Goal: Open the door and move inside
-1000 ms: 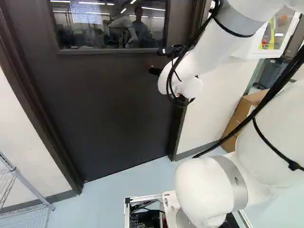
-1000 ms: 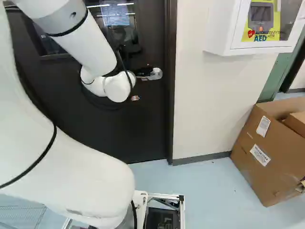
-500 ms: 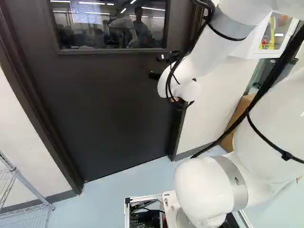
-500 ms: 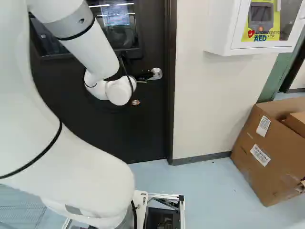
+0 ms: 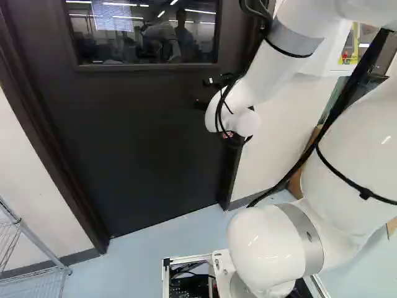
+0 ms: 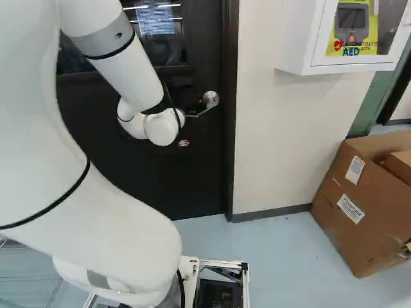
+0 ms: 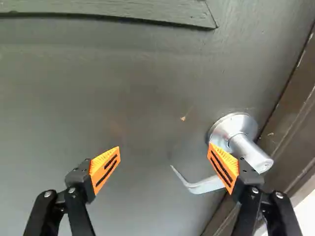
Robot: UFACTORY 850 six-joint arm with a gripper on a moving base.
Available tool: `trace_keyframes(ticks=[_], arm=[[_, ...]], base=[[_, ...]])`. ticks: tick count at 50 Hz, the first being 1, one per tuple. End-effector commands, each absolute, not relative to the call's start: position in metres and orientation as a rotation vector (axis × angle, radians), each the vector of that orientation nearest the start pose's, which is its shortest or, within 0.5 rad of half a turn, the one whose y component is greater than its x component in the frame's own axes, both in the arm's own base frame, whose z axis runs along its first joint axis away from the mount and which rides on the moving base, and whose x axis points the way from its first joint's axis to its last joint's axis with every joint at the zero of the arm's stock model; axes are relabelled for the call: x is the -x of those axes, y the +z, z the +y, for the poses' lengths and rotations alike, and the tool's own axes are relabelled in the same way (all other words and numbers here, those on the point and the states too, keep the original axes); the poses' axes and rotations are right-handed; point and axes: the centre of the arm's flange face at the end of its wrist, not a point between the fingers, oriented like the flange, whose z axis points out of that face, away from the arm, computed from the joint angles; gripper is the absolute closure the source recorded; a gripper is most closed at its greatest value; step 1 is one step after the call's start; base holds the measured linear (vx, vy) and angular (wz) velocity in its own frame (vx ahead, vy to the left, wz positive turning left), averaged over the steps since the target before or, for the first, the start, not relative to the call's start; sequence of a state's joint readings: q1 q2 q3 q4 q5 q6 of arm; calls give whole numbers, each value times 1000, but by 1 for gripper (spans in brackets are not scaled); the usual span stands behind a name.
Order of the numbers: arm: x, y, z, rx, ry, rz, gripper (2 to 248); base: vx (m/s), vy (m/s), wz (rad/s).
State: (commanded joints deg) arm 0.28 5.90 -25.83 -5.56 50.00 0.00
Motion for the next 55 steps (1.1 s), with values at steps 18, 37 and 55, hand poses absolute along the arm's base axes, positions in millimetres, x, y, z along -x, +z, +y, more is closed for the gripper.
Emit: trace_keyframes(ticks=[18,37,55], arm=[[-401,437,9,2402,-1987,-155,3],[-400,418,9,2446,-1928,-154,3],[-400,400,9,2488,-1871,-153,3]], base=[[0,0,0],[0,0,0],[0,0,0]])
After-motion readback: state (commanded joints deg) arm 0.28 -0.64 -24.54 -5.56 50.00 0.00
